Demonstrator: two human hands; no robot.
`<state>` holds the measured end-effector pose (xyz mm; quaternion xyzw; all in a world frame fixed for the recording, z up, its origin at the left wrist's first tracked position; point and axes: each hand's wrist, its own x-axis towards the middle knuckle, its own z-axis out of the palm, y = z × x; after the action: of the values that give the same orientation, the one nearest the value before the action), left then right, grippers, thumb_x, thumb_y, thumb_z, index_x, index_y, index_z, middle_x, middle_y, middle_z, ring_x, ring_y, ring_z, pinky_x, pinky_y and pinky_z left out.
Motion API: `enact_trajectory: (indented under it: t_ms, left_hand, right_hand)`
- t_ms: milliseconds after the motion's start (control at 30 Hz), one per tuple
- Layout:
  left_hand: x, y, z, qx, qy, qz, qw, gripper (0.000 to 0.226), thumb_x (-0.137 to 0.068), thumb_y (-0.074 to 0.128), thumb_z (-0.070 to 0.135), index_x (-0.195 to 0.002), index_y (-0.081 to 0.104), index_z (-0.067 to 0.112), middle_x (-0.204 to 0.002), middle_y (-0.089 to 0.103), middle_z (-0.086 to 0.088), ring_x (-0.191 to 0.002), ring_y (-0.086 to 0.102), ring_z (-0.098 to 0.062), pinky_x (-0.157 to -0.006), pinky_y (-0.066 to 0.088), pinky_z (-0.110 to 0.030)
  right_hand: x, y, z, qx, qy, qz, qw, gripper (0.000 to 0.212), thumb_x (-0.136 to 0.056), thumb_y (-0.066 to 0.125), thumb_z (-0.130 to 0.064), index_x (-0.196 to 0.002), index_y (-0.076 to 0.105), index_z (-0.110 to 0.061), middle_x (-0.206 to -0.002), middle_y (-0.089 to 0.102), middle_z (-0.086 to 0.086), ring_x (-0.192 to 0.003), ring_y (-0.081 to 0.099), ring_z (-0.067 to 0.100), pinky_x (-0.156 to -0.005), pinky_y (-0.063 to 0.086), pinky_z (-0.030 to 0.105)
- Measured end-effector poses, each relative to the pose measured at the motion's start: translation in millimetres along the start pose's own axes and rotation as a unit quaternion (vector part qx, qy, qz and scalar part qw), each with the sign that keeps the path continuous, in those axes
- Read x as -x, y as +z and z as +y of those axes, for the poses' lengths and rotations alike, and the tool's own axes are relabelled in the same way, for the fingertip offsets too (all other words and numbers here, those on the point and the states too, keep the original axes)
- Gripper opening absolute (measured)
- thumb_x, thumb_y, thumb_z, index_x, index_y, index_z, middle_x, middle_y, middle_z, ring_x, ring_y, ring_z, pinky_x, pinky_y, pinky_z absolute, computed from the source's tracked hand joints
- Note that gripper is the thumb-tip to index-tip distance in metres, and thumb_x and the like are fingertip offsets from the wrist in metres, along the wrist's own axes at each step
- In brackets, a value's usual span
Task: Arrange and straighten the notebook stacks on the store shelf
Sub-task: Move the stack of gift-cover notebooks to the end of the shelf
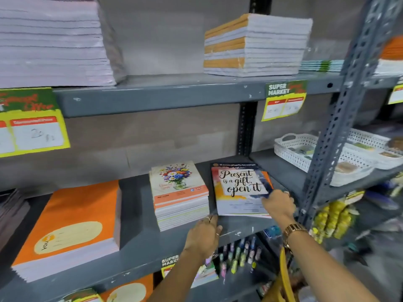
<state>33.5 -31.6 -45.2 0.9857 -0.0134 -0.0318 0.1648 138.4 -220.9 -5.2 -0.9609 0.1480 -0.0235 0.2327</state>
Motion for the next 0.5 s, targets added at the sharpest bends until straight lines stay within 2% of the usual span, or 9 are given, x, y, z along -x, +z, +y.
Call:
enact_trajectory:
  t_ms: [67,167,267,333,400,500]
  left_hand:
    - [-12,3,14,0.024,-0.019,0.016,0.999,0.046,-0.100,0.026,0.030,-0.142,0.025,0.011,-0.142,0.041,-0.014,-0.124,0.047,-0.033,-0.094,0.046,-0.044]
    - [-26,8,30,0.076,-0.075,0.050,0.993,0.047,-0.100,0.028,0.028,-0.141,0.025,0.006,-0.137,0.045,-0.018,-0.122,0.049,-0.034,-0.094,0.046,-0.043]
    - [-34,10,42,0.153,-0.118,0.087,0.977,0.041,-0.099,0.033,0.022,-0.134,0.035,0.001,-0.123,0.055,-0.022,-0.110,0.055,-0.035,-0.086,0.048,-0.041]
    - [-38,9,46,0.209,-0.147,0.111,0.960,0.036,-0.098,0.037,0.019,-0.127,0.043,-0.002,-0.120,0.057,-0.024,-0.108,0.056,-0.037,-0.084,0.048,-0.040]
    - [-43,5,48,0.235,-0.164,0.129,0.949,0.032,-0.097,0.042,0.017,-0.119,0.049,-0.004,-0.117,0.059,-0.026,-0.108,0.056,-0.038,-0.083,0.046,-0.038]
    - [-52,-2,51,0.273,-0.195,0.135,0.932,0.027,-0.093,0.049,0.014,-0.110,0.055,-0.007,-0.113,0.062,-0.026,-0.106,0.057,-0.039,-0.081,0.046,-0.038]
  right_hand:
    - [-1,2,12,-0.011,0.012,-0.044,0.999,0.033,-0.085,0.058,-0.036,-0.097,0.062,-0.005,-0.108,0.060,0.020,-0.110,0.057,0.038,-0.080,0.046,0.037]
    - [-5,3,20,-0.032,0.017,-0.070,0.997,0.040,-0.082,0.064,-0.040,-0.097,0.063,-0.003,-0.110,0.064,0.019,-0.102,0.062,0.035,-0.074,0.049,0.036]
    - [-14,4,24,-0.061,0.014,-0.060,0.996,0.034,-0.079,0.068,-0.036,-0.070,0.056,-0.006,-0.100,0.067,0.020,-0.098,0.064,0.033,-0.068,0.045,0.030]
    - [-16,4,21,-0.055,0.024,-0.052,0.997,0.033,-0.077,0.070,-0.036,-0.082,0.060,-0.004,-0.111,0.064,0.021,-0.108,0.059,0.034,-0.078,0.049,0.033]
    - [-18,5,17,-0.040,0.041,-0.035,0.998,0.047,-0.076,0.072,-0.034,-0.108,0.060,-0.001,-0.123,0.058,0.021,-0.117,0.051,0.035,-0.089,0.049,0.037]
    - [-20,3,13,-0.050,0.066,-0.018,0.996,0.051,-0.080,0.069,-0.024,-0.121,0.052,0.000,-0.131,0.050,0.021,-0.121,0.044,0.037,-0.093,0.048,0.040]
